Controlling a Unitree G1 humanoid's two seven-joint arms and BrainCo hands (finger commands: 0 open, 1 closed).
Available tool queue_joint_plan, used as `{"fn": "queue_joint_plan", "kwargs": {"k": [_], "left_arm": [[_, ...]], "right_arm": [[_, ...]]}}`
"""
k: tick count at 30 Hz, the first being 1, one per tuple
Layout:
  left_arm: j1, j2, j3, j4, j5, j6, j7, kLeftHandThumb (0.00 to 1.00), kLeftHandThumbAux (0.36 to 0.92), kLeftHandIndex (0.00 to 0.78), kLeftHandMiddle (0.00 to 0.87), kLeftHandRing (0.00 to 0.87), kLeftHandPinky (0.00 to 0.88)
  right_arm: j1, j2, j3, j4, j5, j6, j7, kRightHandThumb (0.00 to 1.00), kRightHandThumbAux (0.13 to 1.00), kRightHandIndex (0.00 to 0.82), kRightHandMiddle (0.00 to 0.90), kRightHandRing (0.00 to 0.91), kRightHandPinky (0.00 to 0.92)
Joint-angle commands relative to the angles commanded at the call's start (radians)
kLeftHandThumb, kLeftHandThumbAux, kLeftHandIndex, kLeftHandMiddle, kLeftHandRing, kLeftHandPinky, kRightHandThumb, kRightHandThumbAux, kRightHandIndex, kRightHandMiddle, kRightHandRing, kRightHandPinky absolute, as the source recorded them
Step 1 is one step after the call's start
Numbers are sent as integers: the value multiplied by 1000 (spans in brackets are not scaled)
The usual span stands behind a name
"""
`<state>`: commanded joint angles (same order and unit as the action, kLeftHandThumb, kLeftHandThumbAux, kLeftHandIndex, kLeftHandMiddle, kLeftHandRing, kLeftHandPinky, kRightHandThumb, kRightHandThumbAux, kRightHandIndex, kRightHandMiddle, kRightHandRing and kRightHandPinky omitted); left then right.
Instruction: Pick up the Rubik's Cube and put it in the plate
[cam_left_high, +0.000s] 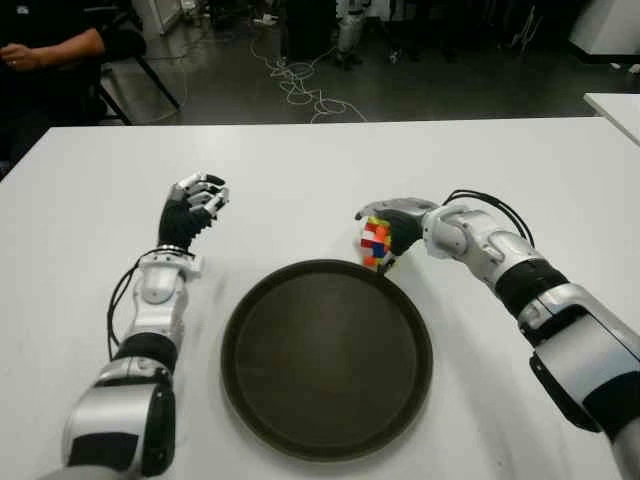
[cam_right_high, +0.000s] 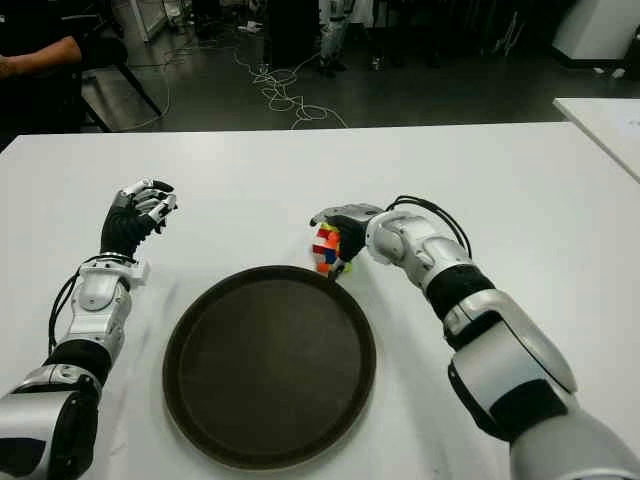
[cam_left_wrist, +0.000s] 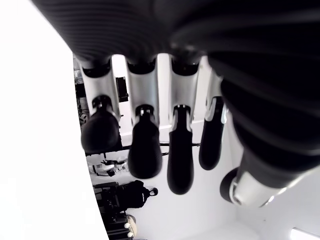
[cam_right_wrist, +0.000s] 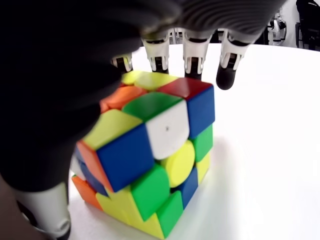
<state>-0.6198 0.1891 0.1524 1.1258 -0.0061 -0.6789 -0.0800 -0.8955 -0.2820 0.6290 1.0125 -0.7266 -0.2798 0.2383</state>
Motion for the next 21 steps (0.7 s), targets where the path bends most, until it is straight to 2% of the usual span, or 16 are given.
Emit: {"fn": "queue_joint_plan", "kwargs": {"k": [21], "left_arm": [[-1,-3,1,-3,-3,12,4,841,668,409,567,691,729]], "right_arm": [[-6,1,2,15,3,-5,-5,0,776,94,112,125,124]]}}
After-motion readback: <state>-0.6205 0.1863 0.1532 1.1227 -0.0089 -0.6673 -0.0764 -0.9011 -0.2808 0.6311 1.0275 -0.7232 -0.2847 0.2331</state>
